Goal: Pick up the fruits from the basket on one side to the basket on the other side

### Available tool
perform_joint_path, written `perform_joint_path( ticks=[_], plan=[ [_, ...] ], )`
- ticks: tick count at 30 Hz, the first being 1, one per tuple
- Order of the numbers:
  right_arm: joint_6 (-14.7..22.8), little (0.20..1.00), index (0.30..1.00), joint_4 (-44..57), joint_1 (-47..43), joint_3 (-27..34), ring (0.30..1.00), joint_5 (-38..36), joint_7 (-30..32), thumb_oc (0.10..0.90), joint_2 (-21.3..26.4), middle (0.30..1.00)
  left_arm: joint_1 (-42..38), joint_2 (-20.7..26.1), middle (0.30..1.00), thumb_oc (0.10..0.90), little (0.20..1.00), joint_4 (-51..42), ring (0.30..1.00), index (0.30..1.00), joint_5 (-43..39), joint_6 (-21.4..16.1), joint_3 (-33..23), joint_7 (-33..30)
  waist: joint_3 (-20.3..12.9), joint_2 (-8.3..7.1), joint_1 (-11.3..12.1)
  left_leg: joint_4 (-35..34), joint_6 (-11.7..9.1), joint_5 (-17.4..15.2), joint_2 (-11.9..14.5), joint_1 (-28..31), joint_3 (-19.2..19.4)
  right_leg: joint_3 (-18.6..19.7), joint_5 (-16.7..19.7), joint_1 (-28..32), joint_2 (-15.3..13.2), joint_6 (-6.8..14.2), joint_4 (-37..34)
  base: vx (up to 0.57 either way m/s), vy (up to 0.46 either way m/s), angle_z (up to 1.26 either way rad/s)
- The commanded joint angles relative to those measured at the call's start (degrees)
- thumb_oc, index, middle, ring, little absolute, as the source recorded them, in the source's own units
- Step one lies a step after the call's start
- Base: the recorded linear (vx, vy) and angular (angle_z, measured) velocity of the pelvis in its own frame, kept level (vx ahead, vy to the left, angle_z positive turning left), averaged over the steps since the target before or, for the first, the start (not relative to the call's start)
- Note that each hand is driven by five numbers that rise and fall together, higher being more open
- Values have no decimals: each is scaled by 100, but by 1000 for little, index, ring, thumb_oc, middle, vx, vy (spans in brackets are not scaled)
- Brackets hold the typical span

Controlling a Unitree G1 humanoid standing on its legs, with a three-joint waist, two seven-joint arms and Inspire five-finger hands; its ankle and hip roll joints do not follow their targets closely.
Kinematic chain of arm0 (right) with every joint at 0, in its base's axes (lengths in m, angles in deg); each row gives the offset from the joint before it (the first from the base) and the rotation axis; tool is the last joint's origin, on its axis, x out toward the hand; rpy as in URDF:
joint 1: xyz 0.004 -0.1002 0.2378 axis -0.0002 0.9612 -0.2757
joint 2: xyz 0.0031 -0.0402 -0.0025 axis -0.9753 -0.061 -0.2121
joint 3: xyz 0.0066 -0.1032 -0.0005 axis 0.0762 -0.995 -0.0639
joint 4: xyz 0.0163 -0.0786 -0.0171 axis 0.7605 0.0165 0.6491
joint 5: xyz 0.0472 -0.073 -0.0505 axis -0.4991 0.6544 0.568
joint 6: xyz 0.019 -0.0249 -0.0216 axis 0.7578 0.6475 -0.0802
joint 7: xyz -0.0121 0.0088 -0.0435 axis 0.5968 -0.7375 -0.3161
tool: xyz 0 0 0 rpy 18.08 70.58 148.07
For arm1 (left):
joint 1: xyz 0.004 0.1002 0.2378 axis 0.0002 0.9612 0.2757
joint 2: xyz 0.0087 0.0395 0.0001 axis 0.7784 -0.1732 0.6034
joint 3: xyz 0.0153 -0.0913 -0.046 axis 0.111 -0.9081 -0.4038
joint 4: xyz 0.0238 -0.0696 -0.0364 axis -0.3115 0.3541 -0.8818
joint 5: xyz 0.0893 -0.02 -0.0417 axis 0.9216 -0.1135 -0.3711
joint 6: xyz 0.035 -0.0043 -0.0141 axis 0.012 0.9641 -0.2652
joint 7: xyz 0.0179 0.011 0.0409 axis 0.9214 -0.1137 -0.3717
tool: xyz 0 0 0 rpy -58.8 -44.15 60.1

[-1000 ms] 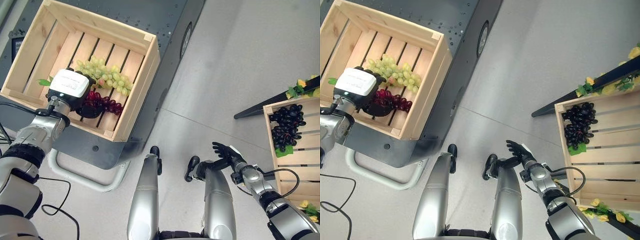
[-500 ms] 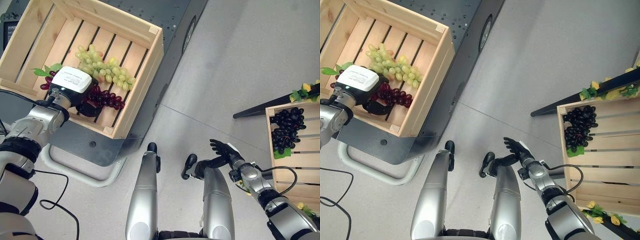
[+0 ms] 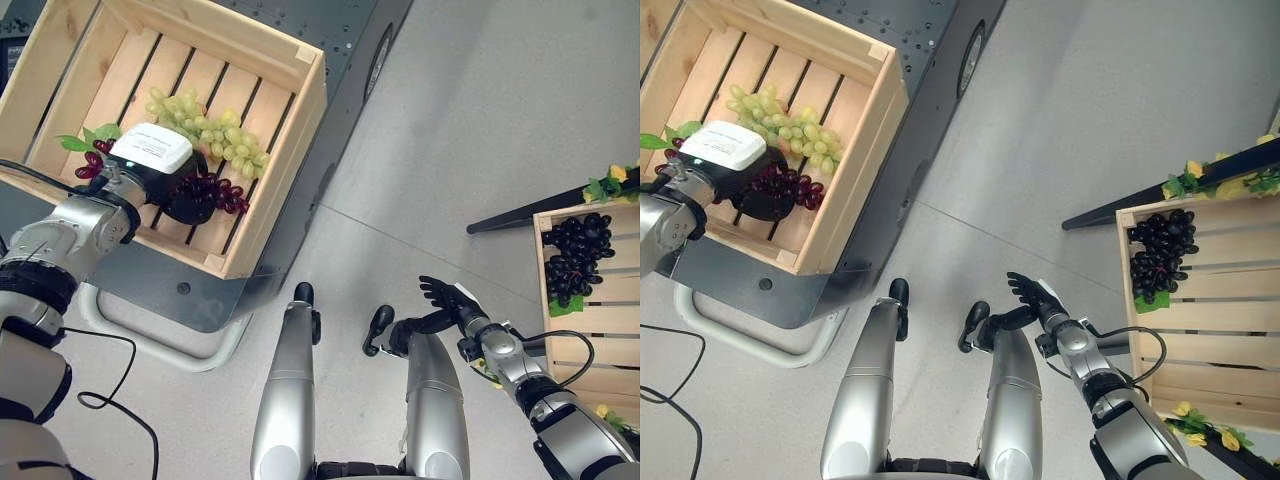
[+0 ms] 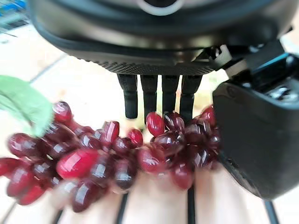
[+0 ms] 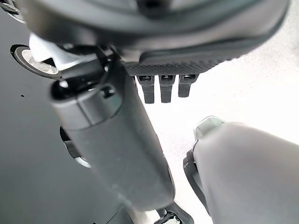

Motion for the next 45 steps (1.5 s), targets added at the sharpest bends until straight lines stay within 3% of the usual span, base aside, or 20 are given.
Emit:
perform_joint_path(
  ticks=[1,16,20,22,24,26,27,28,29,30,31,33,42,45],
  plan=[
    [308,900,900,73,95,292,900,14,101,800,256,900,-2,363,300,400,300,-284,300,300,88,-122,-131,-230,-79,101,6,-638,441,-110,-218,604,544,-46,268,574,62,-18,-352,0,0,0],
    [290,900,900,40,222,372,900,126,239,800,240,900,403,481,300,400,300,-444,300,300,486,102,-377,-101,-79,264,5,-956,401,-65,-258,1295,563,-17,282,1226,32,12,-677,3,0,0],
    [366,900,900,-5,456,476,900,159,234,800,254,900,815,556,300,400,300,-563,300,300,-599,445,-811,-433,-79,356,50,-1195,406,-47,-332,1776,546,-19,331,1658,-18,73,-913,42,-3,-5],
    [423,900,900,113,652,531,900,145,264,800,207,900,1391,401,300,400,300,-414,300,300,-1596,583,-1591,-771,-79,393,94,-1350,412,-15,-374,2062,542,-25,380,1932,-47,111,-1089,46,-16,-4],
    [427,900,900,212,753,560,900,150,283,800,169,900,1734,234,300,400,300,-277,300,300,-1953,514,-2097,-931,-79,401,98,-1415,416,-2,-400,2191,530,-34,401,2059,-53,124,-1165,36,-11,-2],
    [357,900,900,431,862,588,900,170,341,800,48,900,2345,-234,300,400,300,-9,300,300,-2357,225,-3027,-1214,-79,409,120,-1553,437,9,-450,2489,541,-25,414,2329,-36,128,-1306,39,2,0],
    [349,900,900,456,870,580,900,164,351,800,37,900,2390,-276,300,400,300,0,300,300,-2408,227,-3104,-1215,-79,409,118,-1562,440,7,-454,2513,541,-24,412,2352,-35,126,-1313,50,0,-2],
    [286,900,900,615,958,577,900,137,390,800,-37,900,2579,-557,300,400,300,73,300,300,-3007,72,-3528,-1327,-129,398,124,-1620,462,-12,-469,2660,548,-5,396,2480,-23,120,-1367,43,-3,-2],
    [279,900,900,639,972,574,900,131,393,800,-46,900,2606,-590,300,400,300,77,300,300,-3142,52,-3577,-1338,-138,397,120,-1628,465,-15,-470,2680,549,-3,394,2498,-22,119,-1374,62,-7,0],
    [288,900,900,724,1051,577,900,102,395,800,-100,900,2692,-785,300,400,300,80,300,300,-3908,-32,-3818,-1339,-190,393,112,-1651,486,-46,-477,2767,550,10,381,2557,-33,123,-1386,35,-5,0],
    [292,900,900,741,1074,576,900,105,398,800,-116,900,2720,-834,300,400,300,54,300,300,-3945,5,-3906,-1294,-203,391,111,-1662,491,-52,-475,2795,552,9,381,2578,-35,126,-1395,88,-12,1],
    [364,900,900,914,1296,549,900,150,397,800,-279,900,2912,-1205,300,400,300,-115,300,300,-4997,-125,-4442,-1199,-342,366,85,-1790,536,-104,-465,3069,578,25,412,2793,-50,176,-1534,98,-16,1],
    [373,900,900,1311,1560,461,900,191,445,800,-603,900,3213,-1908,300,400,300,-525,300,300,-6968,-437,-5040,-856,-779,359,-6,-2495,497,-20,-460,3861,532,100,632,3542,32,327,-2477,70,-30,-3],
    [319,900,900,1367,1651,444,900,174,491,800,-664,900,3256,-2020,300,400,300,-502,300,300,-7200,-519,-5124,-789,-985,376,-58,-2784,459,73,-482,4069,485,144,723,3764,123,356,-2857,97,-38,-16]
  ],
)
